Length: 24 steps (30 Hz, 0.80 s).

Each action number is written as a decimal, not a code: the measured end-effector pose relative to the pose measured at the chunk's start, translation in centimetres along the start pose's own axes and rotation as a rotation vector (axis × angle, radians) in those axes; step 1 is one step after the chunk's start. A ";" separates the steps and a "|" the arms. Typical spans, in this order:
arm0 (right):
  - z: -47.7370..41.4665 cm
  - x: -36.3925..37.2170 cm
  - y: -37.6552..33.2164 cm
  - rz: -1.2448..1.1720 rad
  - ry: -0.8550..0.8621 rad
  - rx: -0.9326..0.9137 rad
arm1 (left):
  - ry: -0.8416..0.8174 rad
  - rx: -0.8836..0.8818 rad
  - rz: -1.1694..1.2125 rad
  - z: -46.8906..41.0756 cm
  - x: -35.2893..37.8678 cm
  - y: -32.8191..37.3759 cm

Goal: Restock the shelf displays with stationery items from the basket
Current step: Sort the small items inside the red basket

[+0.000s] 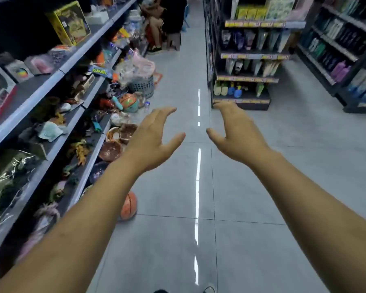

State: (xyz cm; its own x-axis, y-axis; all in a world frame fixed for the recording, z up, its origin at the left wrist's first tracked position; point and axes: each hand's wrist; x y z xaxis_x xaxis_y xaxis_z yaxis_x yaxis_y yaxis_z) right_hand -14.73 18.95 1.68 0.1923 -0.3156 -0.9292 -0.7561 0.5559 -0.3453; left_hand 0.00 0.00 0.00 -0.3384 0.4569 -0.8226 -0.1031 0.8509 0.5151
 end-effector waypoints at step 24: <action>-38.9 17.1 11.4 0.065 -0.512 0.244 | -0.393 -0.351 0.079 -30.1 12.7 -26.0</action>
State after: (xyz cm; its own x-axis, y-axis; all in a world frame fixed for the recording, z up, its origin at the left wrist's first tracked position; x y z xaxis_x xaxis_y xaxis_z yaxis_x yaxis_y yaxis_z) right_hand -44.40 -9.97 -12.99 0.4746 0.1041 -0.8740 -0.6216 0.7426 -0.2491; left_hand -29.78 -24.07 -16.62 0.0117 0.6358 -0.7718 -0.4208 0.7033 0.5730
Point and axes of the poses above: each hand's wrist, its own z-axis away from the middle knuckle, its own x-axis out of the palm, y = z × x, and after that the axes turned 7 degrees about -y, right-handed
